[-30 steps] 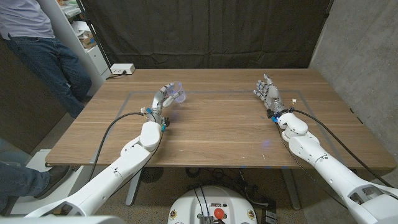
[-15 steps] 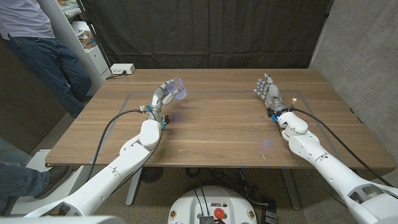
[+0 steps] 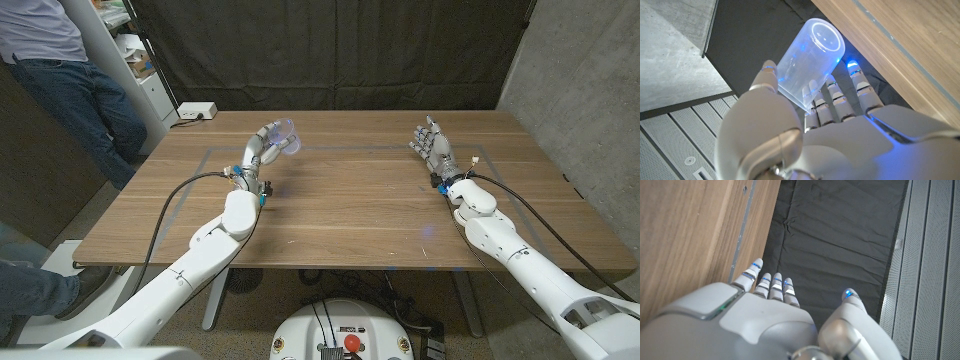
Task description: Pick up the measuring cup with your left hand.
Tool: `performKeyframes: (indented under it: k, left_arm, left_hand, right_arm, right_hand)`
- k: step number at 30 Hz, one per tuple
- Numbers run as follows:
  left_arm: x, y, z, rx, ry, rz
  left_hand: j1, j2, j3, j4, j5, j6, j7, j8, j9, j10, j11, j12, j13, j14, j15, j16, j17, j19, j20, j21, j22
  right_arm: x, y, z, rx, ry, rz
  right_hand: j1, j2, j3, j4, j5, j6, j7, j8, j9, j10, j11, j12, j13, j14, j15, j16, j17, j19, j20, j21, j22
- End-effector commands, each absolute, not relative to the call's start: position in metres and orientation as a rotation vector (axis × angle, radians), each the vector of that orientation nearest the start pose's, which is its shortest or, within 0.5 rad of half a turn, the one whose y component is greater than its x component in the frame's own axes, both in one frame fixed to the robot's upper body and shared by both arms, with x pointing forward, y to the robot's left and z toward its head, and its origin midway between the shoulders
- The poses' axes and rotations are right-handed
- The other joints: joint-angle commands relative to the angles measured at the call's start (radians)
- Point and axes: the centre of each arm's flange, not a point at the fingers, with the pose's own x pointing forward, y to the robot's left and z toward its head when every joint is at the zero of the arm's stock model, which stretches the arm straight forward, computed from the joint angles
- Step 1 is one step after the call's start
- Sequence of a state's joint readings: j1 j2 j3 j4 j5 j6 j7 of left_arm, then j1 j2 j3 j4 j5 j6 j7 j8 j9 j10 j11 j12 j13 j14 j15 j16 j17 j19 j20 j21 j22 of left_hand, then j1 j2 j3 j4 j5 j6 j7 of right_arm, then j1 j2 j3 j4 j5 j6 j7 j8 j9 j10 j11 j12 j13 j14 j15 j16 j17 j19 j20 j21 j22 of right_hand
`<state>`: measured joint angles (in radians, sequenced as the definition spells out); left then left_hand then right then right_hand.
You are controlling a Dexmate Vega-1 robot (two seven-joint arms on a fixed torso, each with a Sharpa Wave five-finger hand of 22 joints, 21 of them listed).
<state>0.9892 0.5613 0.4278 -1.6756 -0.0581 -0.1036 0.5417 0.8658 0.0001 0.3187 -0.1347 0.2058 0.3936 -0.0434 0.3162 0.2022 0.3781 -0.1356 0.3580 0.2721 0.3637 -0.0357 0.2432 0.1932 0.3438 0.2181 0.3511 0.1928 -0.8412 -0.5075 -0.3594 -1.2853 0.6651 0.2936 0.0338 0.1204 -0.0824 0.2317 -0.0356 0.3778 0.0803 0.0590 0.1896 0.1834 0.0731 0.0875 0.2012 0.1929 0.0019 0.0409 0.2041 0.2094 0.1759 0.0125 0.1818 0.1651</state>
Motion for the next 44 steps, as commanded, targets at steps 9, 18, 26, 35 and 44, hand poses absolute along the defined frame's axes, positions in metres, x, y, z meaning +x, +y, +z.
performKeyframes:
  k: [9, 18, 26, 35, 44]
  left_arm:
    - [0.566, 0.238, 0.001, 0.425, -0.814, 0.194]
    - [0.560, 0.239, 0.011, 0.425, -0.836, 0.203]
    - [0.561, 0.241, 0.015, 0.424, -0.841, 0.209]
    - [0.561, 0.243, 0.008, 0.391, -0.841, 0.207]
    - [0.568, 0.255, 0.008, 0.395, -0.825, 0.211]
  left_hand:
    - [-0.005, 0.008, 0.004, 0.003, -0.004, 0.028, -0.020, -0.005, 0.005, -0.003, 0.003, -0.004, 0.007, -0.005, 0.000, -0.008, 0.002, -0.012, -0.003, -0.005, 0.006]
    - [-0.007, 0.007, 0.004, 0.003, -0.005, 0.026, -0.020, -0.007, 0.005, -0.003, 0.004, -0.006, 0.009, -0.007, 0.002, -0.010, 0.002, -0.017, -0.003, -0.008, 0.006]
    - [-0.010, 0.006, 0.004, 0.003, -0.007, 0.027, -0.018, -0.008, 0.005, -0.002, 0.004, -0.008, 0.011, -0.006, 0.002, -0.011, 0.002, -0.020, -0.003, -0.010, 0.006]
    - [-0.011, 0.006, 0.005, 0.003, -0.008, 0.030, -0.017, -0.009, 0.005, -0.002, 0.003, -0.009, 0.013, -0.005, 0.003, -0.012, 0.001, -0.023, -0.003, -0.013, 0.006]
    - [-0.012, 0.006, 0.007, 0.002, -0.008, 0.026, -0.016, -0.012, 0.005, -0.003, 0.006, -0.012, 0.015, -0.008, 0.004, -0.015, 0.001, -0.030, -0.003, -0.016, 0.006]
  right_arm:
    - [0.650, -0.303, -0.033, 0.064, -0.588, 0.194]
    - [0.651, -0.302, -0.035, 0.068, -0.586, 0.191]
    - [0.653, -0.300, -0.035, 0.072, -0.586, 0.189]
    - [0.656, -0.294, -0.034, 0.073, -0.584, 0.188]
    - [0.662, -0.285, -0.030, 0.071, -0.575, 0.188]
  right_hand:
    - [0.007, 0.007, -0.003, -0.003, 0.005, 0.001, -0.004, 0.007, 0.005, 0.006, 0.002, 0.001, 0.002, 0.004, 0.003, 0.006, 0.000, 0.006, 0.004, 0.010, 0.006]
    - [0.007, 0.008, -0.004, -0.003, 0.005, 0.001, -0.004, 0.007, 0.005, 0.006, 0.003, 0.001, 0.002, 0.005, 0.003, 0.007, 0.000, 0.006, 0.003, 0.010, 0.006]
    - [0.007, 0.008, -0.004, -0.003, 0.006, 0.002, -0.003, 0.007, 0.005, 0.008, 0.003, 0.001, 0.002, 0.005, 0.002, 0.006, 0.000, 0.006, 0.003, 0.010, 0.006]
    - [0.008, 0.009, -0.005, -0.003, 0.006, 0.002, -0.004, 0.007, 0.005, 0.009, 0.003, 0.001, 0.002, 0.006, 0.003, 0.006, 0.000, 0.006, 0.004, 0.010, 0.006]
    - [0.008, 0.009, -0.006, -0.004, 0.007, 0.002, -0.003, 0.007, 0.005, 0.009, 0.004, 0.001, 0.002, 0.007, 0.002, 0.007, 0.000, 0.007, 0.003, 0.010, 0.006]
